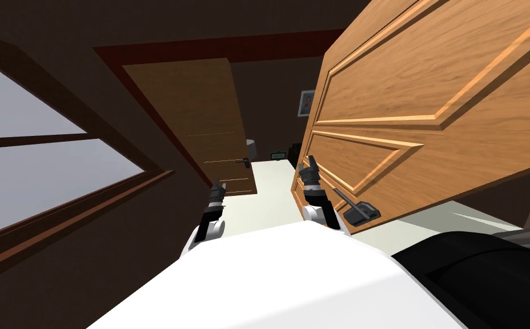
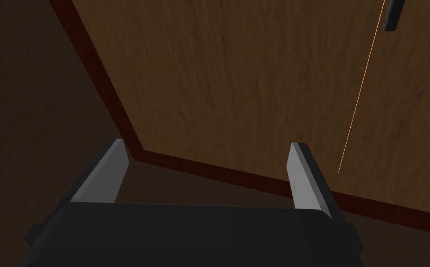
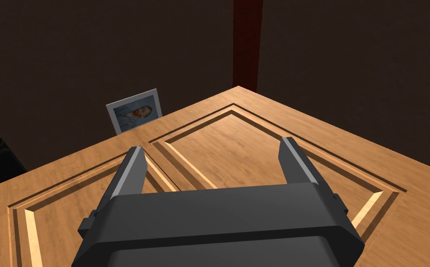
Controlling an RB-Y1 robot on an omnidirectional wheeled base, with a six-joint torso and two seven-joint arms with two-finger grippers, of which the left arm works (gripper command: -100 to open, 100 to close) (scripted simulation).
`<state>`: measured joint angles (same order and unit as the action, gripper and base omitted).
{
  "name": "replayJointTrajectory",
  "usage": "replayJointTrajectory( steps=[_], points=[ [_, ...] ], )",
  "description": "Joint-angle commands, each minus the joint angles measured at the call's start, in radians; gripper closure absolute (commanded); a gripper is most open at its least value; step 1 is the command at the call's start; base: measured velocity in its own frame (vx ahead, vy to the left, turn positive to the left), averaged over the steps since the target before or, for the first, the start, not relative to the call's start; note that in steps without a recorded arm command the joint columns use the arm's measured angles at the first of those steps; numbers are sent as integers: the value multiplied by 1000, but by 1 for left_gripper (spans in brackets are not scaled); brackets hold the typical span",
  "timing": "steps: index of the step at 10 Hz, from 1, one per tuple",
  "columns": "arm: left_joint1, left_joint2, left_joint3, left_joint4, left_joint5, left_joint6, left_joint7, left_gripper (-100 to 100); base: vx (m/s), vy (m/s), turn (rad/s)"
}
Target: Pull the door open
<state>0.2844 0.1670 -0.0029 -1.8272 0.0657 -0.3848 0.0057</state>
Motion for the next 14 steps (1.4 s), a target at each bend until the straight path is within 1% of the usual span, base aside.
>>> replayJointTrajectory(
  steps=[1,10,11,14],
  points=[
    [-19,9,3,33,5,7,10,-100,101,-5,-62],
    [-107,52,13,224,32,24,59,-100,102,7,-61],
    [-126,61,15,265,37,28,69,-100,149,9,-110],
    [-153,74,18,324,46,33,84,-100,114,21,-58]
  ],
)
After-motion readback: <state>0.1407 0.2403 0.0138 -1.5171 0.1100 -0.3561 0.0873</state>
